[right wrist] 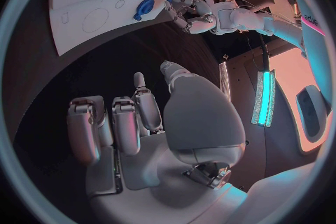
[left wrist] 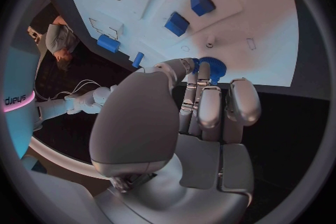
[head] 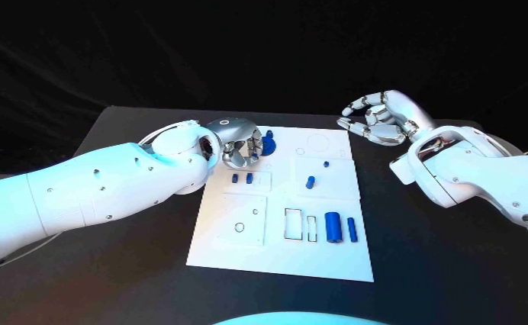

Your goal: Assemble the parts on the task board

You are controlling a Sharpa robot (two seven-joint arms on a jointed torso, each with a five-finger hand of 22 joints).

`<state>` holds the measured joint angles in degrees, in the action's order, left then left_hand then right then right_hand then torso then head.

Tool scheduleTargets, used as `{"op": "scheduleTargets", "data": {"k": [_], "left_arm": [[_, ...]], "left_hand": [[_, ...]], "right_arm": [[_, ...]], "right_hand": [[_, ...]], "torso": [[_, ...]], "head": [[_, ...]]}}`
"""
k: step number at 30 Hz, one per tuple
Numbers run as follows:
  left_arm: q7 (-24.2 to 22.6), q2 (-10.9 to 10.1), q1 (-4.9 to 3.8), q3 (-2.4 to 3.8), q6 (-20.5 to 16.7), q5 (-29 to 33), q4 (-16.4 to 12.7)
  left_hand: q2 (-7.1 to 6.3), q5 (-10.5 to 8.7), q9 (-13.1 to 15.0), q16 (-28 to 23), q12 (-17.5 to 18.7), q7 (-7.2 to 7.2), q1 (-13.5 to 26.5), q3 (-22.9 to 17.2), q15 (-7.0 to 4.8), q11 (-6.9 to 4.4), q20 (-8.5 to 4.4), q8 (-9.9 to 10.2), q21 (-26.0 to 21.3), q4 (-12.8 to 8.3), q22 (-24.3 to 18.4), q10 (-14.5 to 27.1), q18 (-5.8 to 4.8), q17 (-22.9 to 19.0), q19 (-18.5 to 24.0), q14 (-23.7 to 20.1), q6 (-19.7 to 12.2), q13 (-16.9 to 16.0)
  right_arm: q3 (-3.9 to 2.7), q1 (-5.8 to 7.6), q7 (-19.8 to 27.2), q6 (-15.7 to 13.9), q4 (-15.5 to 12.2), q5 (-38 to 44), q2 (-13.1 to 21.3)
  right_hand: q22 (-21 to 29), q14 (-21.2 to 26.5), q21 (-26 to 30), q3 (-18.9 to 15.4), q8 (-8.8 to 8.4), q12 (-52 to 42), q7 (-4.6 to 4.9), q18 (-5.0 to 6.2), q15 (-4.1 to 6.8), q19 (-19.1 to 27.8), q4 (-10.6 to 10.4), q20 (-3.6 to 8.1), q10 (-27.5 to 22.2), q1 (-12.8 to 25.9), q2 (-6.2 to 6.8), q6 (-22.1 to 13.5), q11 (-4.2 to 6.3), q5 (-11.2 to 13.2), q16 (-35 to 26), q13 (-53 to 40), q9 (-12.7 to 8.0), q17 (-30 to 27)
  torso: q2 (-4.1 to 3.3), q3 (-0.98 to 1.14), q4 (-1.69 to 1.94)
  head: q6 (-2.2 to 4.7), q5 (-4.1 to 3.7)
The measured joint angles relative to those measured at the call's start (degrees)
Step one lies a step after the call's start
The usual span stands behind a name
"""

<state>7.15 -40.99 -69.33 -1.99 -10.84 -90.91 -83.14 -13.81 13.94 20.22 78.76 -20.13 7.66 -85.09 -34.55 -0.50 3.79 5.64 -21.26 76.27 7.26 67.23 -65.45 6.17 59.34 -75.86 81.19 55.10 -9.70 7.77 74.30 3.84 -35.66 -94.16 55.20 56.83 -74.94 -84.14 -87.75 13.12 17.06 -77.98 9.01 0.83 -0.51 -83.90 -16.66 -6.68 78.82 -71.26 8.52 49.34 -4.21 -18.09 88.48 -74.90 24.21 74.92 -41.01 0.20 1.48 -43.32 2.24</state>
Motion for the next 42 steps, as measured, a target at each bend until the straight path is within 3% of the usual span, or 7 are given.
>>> {"op": "scheduleTargets", "data": {"k": [13,42], "left_arm": [[0.3,-1.8,0.02,0.06,2.1,1.3,0.5],[0.6,-1.2,0.04,0.00,3.5,2.4,1.5]], "left_hand": [[-0.24,0.00,0.0,0.0,0.2,0.00,0.2,0.0,0.00,-0.20,0.00,0.2,0.0,0.0,0.0,-0.2,0.00,-0.1,0.0,0.0,0.0,0.0],[-0.24,-0.30,-0.1,0.0,0.5,0.00,0.2,0.0,0.00,0.00,0.00,0.2,0.0,0.0,-0.2,-0.4,0.01,-0.5,0.0,0.0,0.0,0.0]], "right_arm": [[0.01,-0.01,0.0,0.0,0.0,0.0,-0.1],[0.01,-0.02,0.0,0.0,-0.1,0.0,0.0]], "right_hand": [[0.0,0.0,0.0,0.0,0.00,0.0,0.00,0.00,0.00,0.0,0.0,0.00,0.0,0.0,0.00,0.0,0.00,0.0,0.0,0.0,0.0,0.0],[0.0,0.0,0.0,0.0,0.00,0.0,0.00,0.00,0.00,0.0,0.0,0.00,0.0,0.0,0.00,0.0,0.00,0.0,0.0,0.0,0.0,0.0]], "torso": [[-0.03,-0.01,-0.05],[-0.07,0.06,-0.13]], "head": [[-0.20,0.20],[-0.24,0.26]]}}
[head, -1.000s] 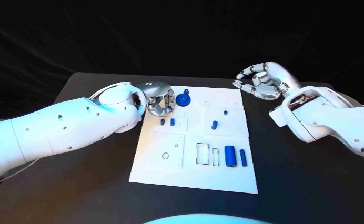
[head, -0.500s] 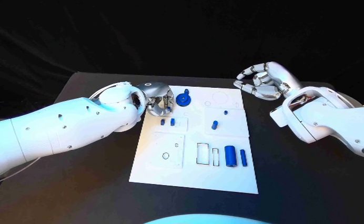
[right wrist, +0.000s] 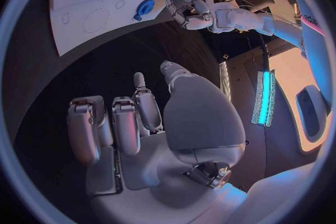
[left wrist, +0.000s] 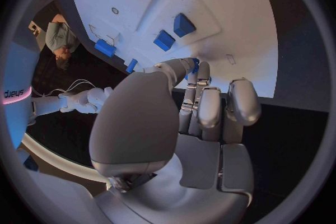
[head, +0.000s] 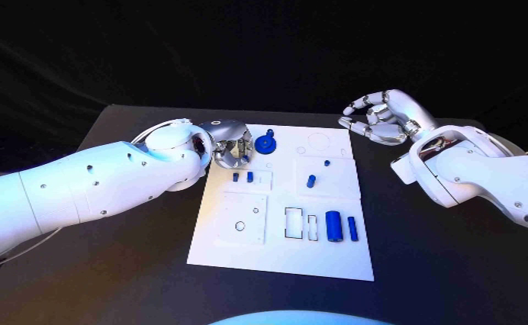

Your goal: Assemble the parts on the task board

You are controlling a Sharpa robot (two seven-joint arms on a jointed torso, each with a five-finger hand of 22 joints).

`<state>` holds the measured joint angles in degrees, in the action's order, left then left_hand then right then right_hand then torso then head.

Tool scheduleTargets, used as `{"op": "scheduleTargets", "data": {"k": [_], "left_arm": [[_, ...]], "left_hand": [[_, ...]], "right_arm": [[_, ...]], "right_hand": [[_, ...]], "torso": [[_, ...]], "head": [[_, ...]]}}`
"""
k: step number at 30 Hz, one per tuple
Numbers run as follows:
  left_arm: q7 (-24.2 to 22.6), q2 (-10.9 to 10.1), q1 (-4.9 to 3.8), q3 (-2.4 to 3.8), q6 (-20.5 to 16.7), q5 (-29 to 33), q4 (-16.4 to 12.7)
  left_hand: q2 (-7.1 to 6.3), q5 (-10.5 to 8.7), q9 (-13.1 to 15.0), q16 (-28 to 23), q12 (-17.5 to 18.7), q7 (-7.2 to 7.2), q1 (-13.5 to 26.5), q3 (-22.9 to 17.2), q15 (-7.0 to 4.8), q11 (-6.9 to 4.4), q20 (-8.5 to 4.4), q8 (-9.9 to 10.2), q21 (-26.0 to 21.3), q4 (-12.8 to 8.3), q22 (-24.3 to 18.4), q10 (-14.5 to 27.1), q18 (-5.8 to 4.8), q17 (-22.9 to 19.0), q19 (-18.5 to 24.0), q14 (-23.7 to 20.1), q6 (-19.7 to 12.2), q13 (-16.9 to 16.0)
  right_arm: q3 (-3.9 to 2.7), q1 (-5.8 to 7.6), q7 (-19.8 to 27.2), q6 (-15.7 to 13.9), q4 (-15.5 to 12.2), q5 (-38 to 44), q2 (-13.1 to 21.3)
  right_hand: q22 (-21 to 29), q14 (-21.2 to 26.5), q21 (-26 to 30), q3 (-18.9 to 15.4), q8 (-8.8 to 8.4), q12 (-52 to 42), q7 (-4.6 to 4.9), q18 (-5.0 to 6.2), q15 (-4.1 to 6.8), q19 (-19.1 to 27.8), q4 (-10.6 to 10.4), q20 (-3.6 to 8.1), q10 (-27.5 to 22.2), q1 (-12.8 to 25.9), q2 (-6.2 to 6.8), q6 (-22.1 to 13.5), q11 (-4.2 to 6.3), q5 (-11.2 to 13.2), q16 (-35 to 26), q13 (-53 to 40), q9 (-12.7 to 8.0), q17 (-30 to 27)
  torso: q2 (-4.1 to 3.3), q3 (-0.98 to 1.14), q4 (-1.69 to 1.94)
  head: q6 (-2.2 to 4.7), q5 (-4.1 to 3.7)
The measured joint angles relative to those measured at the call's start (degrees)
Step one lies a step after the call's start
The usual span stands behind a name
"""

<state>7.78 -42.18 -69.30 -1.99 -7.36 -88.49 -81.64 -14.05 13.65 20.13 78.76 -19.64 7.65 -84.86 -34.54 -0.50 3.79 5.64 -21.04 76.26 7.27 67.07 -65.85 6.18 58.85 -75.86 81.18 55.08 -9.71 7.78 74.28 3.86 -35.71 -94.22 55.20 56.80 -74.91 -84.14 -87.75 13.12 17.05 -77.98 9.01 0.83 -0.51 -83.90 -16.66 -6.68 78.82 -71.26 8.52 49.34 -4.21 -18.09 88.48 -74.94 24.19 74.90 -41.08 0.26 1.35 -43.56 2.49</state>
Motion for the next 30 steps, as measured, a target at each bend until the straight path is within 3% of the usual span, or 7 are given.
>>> {"op": "scheduleTargets", "data": {"k": [30], "left_arm": [[0.2,0.9,-0.12,-0.09,1.3,0.5,1.0]], "left_hand": [[0.22,-0.34,0.0,0.0,0.3,-0.04,0.2,0.0,0.00,-0.20,0.00,0.3,0.0,0.0,-0.2,-0.2,0.00,-0.2,0.0,0.0,0.2,0.0]], "right_arm": [[0.00,0.00,0.0,0.0,0.1,0.0,-0.1]], "right_hand": [[0.0,0.0,0.0,0.0,0.00,0.0,0.00,0.00,0.00,0.0,0.0,0.00,0.0,0.0,0.00,0.0,0.00,0.0,0.0,0.0,0.0,0.0]], "torso": [[0.00,-0.04,0.03]], "head": [[-0.19,-0.03]]}}
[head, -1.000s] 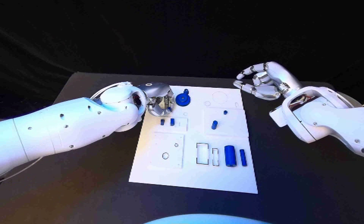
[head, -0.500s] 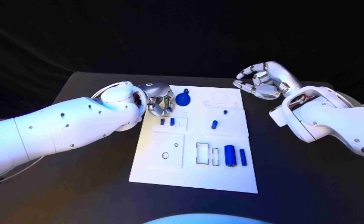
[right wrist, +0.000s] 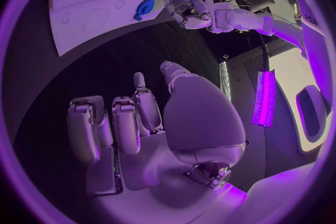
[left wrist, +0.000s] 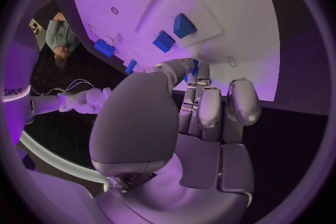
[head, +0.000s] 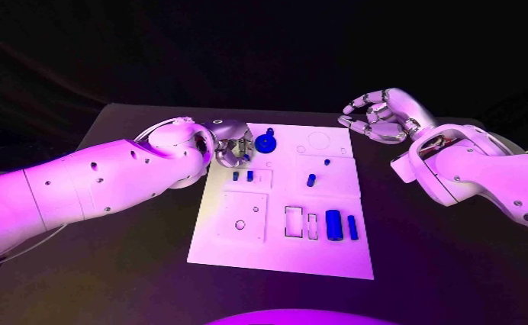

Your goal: Assemble the parts on the task board

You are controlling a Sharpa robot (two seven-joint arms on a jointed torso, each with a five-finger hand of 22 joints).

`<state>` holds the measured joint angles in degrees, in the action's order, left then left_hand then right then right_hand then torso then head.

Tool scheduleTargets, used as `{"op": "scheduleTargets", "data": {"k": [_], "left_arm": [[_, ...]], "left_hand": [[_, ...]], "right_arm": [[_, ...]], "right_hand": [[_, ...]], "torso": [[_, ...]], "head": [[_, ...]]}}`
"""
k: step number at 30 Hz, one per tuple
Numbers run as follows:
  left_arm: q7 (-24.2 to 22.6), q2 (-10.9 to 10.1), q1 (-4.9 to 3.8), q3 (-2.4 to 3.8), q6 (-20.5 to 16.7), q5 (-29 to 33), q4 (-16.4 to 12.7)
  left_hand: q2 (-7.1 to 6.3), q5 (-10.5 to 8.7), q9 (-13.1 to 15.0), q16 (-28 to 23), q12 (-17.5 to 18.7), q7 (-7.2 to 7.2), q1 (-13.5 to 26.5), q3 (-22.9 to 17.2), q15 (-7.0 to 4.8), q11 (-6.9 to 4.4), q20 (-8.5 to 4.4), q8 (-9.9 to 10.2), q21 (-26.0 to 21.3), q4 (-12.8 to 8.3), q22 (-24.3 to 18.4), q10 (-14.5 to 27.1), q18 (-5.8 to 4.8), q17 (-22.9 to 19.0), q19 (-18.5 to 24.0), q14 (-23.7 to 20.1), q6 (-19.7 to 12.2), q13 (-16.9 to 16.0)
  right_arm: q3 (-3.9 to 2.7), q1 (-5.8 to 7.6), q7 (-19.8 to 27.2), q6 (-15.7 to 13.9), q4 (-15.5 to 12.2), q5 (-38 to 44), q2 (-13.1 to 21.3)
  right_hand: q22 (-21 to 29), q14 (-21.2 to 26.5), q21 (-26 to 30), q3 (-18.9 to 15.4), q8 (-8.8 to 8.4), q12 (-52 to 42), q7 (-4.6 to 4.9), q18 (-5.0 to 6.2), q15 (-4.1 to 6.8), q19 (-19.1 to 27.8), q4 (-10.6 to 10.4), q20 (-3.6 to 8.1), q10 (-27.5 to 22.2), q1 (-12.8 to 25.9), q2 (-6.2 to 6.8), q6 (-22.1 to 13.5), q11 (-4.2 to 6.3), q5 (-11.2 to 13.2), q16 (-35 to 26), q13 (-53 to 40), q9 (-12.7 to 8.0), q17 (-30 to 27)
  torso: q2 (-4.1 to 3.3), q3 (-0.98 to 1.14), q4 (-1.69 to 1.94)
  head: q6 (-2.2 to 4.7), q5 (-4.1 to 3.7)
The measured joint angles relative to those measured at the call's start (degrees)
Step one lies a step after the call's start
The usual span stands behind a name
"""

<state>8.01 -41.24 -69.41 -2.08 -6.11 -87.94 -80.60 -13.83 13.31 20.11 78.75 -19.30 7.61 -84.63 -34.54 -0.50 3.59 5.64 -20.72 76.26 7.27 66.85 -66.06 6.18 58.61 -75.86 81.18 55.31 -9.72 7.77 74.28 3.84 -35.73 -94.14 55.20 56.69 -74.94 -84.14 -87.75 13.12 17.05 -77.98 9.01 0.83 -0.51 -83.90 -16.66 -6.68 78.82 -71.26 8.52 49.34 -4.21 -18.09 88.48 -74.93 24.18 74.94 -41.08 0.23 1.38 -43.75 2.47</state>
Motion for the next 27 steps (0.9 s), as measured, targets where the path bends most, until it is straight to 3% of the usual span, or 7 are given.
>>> {"op": "scheduleTargets", "data": {"k": [25,27], "left_arm": [[0.0,0.1,0.13,-0.15,0.1,0.5,-0.2],[0.1,0.1,0.13,-0.15,0.1,0.5,-0.2]], "left_hand": [[0.00,-0.32,0.1,0.0,0.5,-0.07,0.0,0.2,0.00,0.00,0.00,0.0,0.0,-0.2,0.1,-0.4,0.00,0.0,0.0,0.0,0.3,0.0],[-0.35,-0.32,0.0,0.0,1.2,-0.05,0.6,0.2,0.00,0.01,0.00,0.7,-0.2,-0.2,-0.2,-0.4,0.00,-0.3,0.0,0.0,0.3,0.0]], "right_arm": [[0.00,-0.05,0.0,0.0,0.1,0.0,-0.1],[0.00,-0.06,0.0,0.0,0.2,0.0,-0.1]], "right_hand": [[0.0,0.0,0.0,0.0,0.00,0.0,0.00,0.00,0.00,0.0,0.0,0.00,0.0,0.0,0.00,0.0,0.00,0.0,0.0,0.0,0.0,0.0],[0.0,0.2,0.0,-0.2,0.00,0.0,0.00,0.00,0.21,-0.1,0.2,0.14,0.0,0.0,0.00,0.0,0.00,0.0,0.0,0.0,0.0,0.0]], "torso": [[0.00,0.01,0.02],[0.00,0.01,0.02]], "head": [[0.01,-0.03],[-0.01,-0.02]]}}
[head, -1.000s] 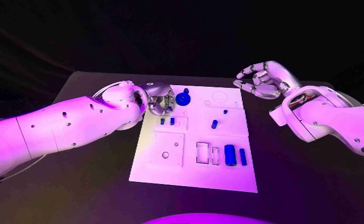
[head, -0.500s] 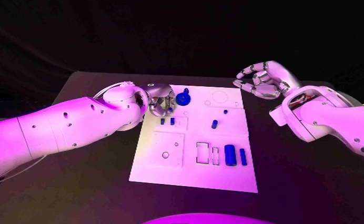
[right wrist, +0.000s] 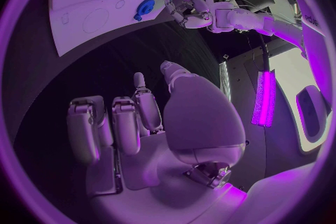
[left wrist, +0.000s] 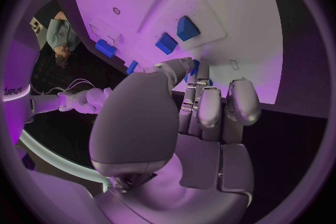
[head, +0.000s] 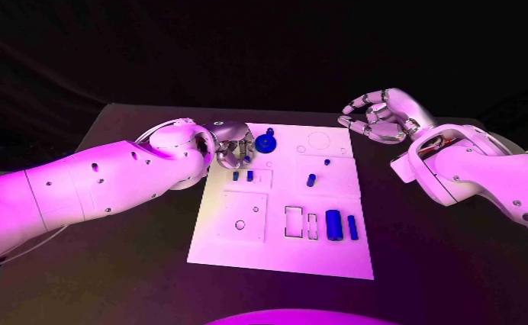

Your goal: Assemble the parts on the task board

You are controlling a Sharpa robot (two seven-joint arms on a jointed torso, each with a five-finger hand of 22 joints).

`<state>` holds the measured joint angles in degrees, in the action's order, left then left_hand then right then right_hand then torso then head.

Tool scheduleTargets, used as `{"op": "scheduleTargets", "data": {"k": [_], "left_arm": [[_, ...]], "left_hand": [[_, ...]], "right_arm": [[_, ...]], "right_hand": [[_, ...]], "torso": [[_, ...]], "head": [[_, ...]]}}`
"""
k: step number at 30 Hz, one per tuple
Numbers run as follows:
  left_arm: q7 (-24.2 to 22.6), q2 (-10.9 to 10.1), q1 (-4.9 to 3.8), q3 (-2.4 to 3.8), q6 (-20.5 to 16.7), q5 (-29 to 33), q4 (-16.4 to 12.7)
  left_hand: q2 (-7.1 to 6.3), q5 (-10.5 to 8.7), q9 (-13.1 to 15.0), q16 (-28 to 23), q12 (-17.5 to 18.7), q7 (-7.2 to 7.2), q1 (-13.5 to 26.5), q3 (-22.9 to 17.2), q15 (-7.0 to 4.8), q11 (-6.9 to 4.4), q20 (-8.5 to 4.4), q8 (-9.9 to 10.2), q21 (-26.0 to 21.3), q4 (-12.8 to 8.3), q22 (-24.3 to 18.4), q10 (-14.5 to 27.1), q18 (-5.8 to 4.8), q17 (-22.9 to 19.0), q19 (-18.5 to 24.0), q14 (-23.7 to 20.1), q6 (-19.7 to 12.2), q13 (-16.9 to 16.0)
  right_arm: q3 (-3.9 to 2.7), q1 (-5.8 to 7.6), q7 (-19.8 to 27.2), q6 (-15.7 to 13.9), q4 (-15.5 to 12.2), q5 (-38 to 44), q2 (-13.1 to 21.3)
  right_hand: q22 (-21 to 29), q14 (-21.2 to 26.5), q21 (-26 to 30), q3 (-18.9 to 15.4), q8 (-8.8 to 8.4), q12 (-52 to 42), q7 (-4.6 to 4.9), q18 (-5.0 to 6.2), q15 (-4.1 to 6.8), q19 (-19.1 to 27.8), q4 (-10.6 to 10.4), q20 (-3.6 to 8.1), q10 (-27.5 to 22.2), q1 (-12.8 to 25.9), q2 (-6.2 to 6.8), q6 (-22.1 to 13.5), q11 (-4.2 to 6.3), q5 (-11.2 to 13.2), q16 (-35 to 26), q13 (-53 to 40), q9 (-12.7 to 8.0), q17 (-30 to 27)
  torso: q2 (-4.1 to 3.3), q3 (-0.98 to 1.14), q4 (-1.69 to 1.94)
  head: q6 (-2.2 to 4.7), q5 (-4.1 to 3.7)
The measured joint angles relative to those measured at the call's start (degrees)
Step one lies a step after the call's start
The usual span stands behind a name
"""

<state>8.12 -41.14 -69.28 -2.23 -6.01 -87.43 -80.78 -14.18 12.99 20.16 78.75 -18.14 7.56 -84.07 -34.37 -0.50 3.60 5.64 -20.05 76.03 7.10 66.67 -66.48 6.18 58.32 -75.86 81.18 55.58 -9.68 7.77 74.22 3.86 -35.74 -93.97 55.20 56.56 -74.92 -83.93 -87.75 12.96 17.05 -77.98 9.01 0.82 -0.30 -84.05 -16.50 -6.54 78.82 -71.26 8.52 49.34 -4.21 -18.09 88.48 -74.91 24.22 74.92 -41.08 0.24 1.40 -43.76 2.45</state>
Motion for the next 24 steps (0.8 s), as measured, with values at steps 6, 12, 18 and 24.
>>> {"op": "scheduleTargets", "data": {"k": [6,12,18,24], "left_arm": [[0.4,0.0,0.04,-0.03,0.2,0.1,0.1],[0.8,0.0,0.06,-0.05,0.6,0.1,0.1],[1.2,0.0,0.06,-0.05,0.7,0.2,0.1],[1.3,0.0,0.06,-0.05,0.7,0.2,0.1]], "left_hand": [[-1.03,0.01,-0.9,-0.3,2.8,1.05,1.4,0.2,0.76,1.22,0.63,2.2,-0.9,0.2,-1.4,1.8,0.00,-1.4,1.1,-0.8,-2.3,0.8],[-2.06,0.01,-1.4,-0.6,4.7,1.62,2.5,0.7,1.32,2.02,1.01,3.7,-1.6,0.7,-2.5,2.9,0.01,-2.7,1.9,-1.3,-3.9,1.4],[-2.19,0.01,-1.5,-0.7,5.2,1.62,2.6,0.9,1.44,2.07,1.23,3.9,-1.9,0.9,-2.9,3.4,0.01,-3.1,2.1,-1.4,-3.9,1.5],[-2.42,0.00,-1.5,-0.7,5.7,1.74,2.8,1.0,1.65,2.35,1.42,3.9,-2.2,1.0,-3.2,3.6,0.01,-3.4,2.3,-1.7,-4.0,1.7]], "right_arm": [[0.00,-0.02,0.0,0.0,0.1,0.0,0.0],[0.00,-0.04,0.0,0.0,0.1,0.0,0.0],[0.00,-0.04,0.0,0.0,0.1,0.0,0.0],[0.00,-0.05,0.0,0.0,0.1,0.0,0.0]], "right_hand": [[0.0,0.0,0.0,0.0,0.00,0.0,0.00,0.00,0.01,-0.1,0.0,0.08,0.0,0.0,0.00,0.0,0.00,0.0,0.0,0.0,0.0,0.0],[0.0,0.0,0.2,0.0,0.00,0.0,0.00,0.00,0.01,-0.1,0.0,0.07,0.0,0.0,0.00,0.0,0.00,0.0,0.0,0.0,0.0,0.0],[0.0,0.0,0.2,0.0,0.00,0.0,0.00,0.00,0.01,-0.1,0.0,0.07,0.0,0.0,0.00,0.0,0.00,0.0,0.0,0.0,0.0,0.0],[0.0,0.0,0.2,0.0,0.00,0.0,0.00,0.00,0.01,-0.1,0.0,0.07,0.0,0.0,0.00,0.0,0.00,0.0,0.0,0.0,0.0,0.0]], "torso": [[0.01,0.00,0.01],[0.02,-0.01,-0.01],[0.03,-0.01,-0.02],[0.03,-0.01,-0.05]], "head": [[-0.04,0.03],[-0.02,0.05],[-0.01,0.06],[0.03,0.06]]}}
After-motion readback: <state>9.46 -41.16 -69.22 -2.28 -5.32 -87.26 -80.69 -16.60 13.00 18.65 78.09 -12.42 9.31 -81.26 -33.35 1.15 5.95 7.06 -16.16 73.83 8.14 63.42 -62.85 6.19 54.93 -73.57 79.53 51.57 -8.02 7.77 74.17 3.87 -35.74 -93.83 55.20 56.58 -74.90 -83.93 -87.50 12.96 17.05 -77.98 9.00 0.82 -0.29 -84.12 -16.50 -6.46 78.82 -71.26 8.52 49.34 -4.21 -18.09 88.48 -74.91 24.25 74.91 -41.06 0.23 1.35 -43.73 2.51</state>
